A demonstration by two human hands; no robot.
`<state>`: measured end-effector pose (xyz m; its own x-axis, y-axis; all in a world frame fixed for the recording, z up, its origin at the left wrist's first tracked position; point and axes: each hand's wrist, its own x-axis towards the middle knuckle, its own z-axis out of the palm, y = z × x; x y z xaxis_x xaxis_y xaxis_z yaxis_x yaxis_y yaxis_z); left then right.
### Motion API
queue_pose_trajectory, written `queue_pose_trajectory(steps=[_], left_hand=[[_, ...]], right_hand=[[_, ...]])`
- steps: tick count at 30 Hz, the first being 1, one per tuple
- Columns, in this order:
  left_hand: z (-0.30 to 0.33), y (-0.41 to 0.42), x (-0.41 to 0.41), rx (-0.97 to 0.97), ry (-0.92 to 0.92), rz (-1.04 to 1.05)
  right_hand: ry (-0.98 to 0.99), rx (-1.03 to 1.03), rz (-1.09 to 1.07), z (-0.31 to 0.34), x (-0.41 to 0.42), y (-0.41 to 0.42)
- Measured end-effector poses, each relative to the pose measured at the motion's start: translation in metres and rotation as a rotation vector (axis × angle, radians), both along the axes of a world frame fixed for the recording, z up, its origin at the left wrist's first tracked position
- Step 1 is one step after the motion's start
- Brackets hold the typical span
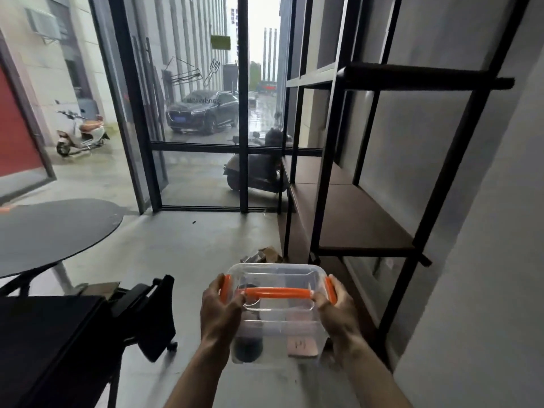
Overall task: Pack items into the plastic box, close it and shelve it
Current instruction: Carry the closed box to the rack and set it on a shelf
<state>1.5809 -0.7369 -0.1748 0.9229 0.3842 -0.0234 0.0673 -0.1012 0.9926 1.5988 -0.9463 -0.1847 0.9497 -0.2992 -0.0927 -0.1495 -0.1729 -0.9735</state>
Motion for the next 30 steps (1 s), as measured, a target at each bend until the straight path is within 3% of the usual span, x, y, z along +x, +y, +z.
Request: queue_pose_trajectory(steps=[10,20,30], left_hand=[[-0.034,0.040,0.257,-0.019,-0.004,0.078],[-0.010,0.110,0.537,-0.003,0.010,0.093],[-0.019,0.128,0.788,0.035,0.015,0.067]], right_hand=[[0.012,0.011,0.107,-0.025,0.268,0.045],[-0.005,0.015,0.154,-0.003,0.544,0.111],[-0.038,0.060,0.152,-0.022,0.798,0.133]])
